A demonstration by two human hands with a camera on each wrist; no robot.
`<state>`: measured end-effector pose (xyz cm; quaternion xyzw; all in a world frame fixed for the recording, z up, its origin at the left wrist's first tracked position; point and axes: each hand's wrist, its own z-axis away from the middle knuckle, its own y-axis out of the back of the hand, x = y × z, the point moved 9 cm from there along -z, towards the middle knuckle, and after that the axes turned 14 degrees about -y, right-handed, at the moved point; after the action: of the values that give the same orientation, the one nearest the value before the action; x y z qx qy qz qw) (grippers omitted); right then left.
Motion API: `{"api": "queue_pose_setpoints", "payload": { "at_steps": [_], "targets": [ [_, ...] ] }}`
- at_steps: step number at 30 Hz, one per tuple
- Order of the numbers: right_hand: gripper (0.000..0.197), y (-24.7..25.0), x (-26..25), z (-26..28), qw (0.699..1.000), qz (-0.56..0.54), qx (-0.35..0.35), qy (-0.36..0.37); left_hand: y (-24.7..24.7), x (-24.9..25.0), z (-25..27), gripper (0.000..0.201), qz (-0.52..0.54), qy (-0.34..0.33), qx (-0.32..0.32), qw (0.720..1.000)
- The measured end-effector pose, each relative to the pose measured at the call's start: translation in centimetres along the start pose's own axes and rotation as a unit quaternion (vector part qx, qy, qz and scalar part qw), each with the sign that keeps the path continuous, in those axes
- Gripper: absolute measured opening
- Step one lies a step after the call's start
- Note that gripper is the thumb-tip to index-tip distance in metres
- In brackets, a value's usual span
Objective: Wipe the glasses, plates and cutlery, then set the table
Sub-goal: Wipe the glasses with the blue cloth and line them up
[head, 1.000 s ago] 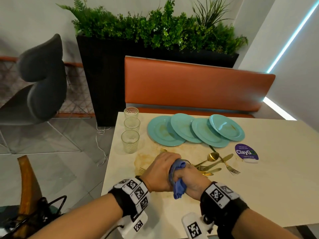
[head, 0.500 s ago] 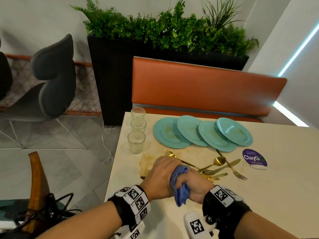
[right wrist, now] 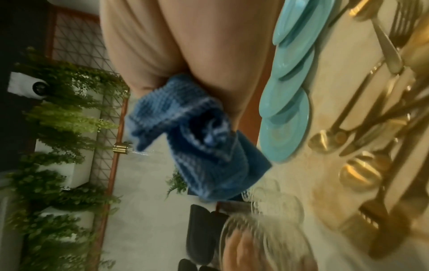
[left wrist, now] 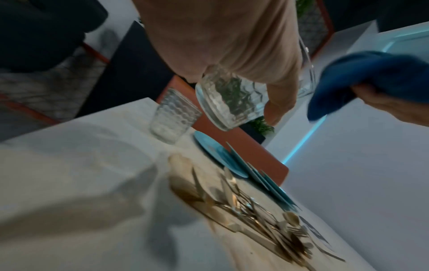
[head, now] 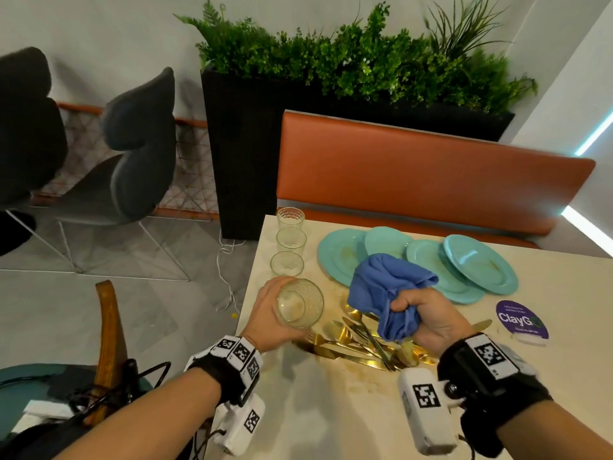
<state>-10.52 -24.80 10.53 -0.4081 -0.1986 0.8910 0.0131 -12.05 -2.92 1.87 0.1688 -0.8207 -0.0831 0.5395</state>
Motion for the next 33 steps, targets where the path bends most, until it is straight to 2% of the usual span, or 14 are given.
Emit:
{"api": "queue_pose_setpoints", "payload": {
  "at_steps": [3,6,13,18,22,27,30,33],
  "targets": [
    [0.035,0.6,-0.1,-0.5,0.999,0.041,0.026,-0.014,1.7,-2.4,0.7,0.100,-0.037,0.065,0.007,0.997],
    [0.031,1.4,0.8,-0.9,0.996,0.071,0.051,-0.027,3.1,-4.7,1.5,0.099,-0.065,0.119,0.016,0.991],
    [0.035,2.0,2.4,-2.4,0.994,0.078,0.062,-0.045,3.2,-5.8,1.6,0.091,-0.087,0.123,0.005,0.989],
    [0.037,1.7,2.2,-2.1,0.995,0.085,0.041,-0.040,2.2,-7.1,1.9,0.092,-0.066,0.177,0.001,0.982],
    [0.036,2.4,2.1,-1.7,0.994,0.087,0.051,-0.041,1.3,-8.3,2.3,0.093,-0.036,0.217,-0.005,0.976],
    [0.024,4.0,2.4,-1.3,0.991,0.099,0.074,-0.042,0.9,-10.0,2.1,0.103,-0.002,0.247,0.019,0.969],
    [0.023,5.1,2.6,-1.0,0.991,0.096,0.083,-0.046,0.6,-10.5,1.7,0.104,0.004,0.260,0.025,0.965],
    [0.032,5.5,2.4,-0.5,0.994,0.080,0.067,-0.038,0.4,-10.9,1.6,0.107,0.004,0.273,0.037,0.961]
  ]
}}
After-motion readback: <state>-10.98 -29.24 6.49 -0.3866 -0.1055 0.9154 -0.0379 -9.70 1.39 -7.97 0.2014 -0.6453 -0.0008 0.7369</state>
